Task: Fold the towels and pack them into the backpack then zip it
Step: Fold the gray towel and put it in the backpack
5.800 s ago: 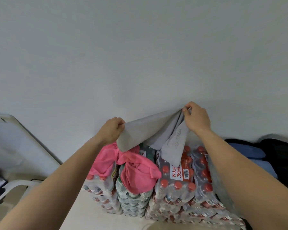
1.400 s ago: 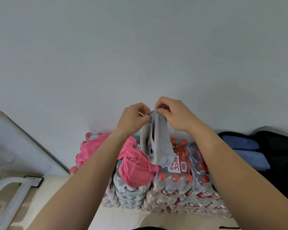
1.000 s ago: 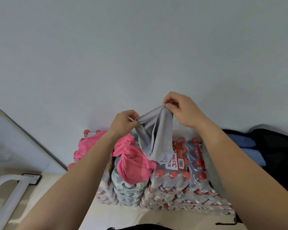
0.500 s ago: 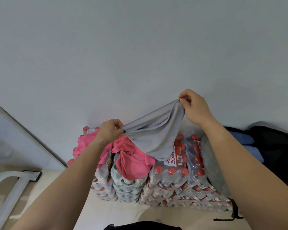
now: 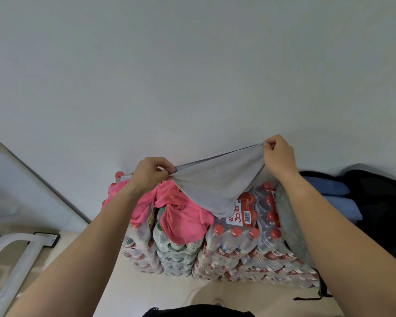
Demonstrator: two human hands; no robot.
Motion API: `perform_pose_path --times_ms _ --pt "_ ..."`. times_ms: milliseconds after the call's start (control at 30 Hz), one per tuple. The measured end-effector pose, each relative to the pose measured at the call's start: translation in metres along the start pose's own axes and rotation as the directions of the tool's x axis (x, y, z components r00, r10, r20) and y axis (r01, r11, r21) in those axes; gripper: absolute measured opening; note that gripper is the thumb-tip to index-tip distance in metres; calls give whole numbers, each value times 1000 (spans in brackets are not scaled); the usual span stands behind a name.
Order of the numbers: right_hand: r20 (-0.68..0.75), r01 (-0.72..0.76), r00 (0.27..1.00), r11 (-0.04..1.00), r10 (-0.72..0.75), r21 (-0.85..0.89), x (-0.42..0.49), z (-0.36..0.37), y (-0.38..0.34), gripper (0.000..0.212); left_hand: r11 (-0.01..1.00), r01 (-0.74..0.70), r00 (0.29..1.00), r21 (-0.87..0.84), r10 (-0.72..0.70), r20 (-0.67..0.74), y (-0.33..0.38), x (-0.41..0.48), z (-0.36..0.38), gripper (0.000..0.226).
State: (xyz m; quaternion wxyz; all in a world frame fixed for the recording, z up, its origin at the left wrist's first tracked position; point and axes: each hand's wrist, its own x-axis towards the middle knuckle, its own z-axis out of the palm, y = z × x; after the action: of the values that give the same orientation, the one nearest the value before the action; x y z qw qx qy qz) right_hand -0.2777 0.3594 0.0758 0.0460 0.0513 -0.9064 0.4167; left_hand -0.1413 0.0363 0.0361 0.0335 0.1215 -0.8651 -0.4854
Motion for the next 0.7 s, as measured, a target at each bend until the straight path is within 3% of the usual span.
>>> perform_pose_path --times_ms 200,300,433,533,700 --pt "-7 -24 1000 1000 24 2 0 -1 1 22 996 -45 998 73 48 -51 11 -7 5 10" --pt "11 -19 1000 1000 19 -18 2 -3 -1 21 986 -100 985 133 117 -128 11 -4 4 14" --pt "-12 18 1000 999 -18 27 8 -9 -14 20 979 -118 932 167 167 -321 29 8 -1 18" --pt "-107 58 993 995 -50 79 14 -13 -30 21 930 -166 873 327 293 -390 52 20 -9 12" --pt "-165 37 986 992 -17 117 14 -13 -33 22 976 -208 858 59 211 -468 87 26 -13 7"
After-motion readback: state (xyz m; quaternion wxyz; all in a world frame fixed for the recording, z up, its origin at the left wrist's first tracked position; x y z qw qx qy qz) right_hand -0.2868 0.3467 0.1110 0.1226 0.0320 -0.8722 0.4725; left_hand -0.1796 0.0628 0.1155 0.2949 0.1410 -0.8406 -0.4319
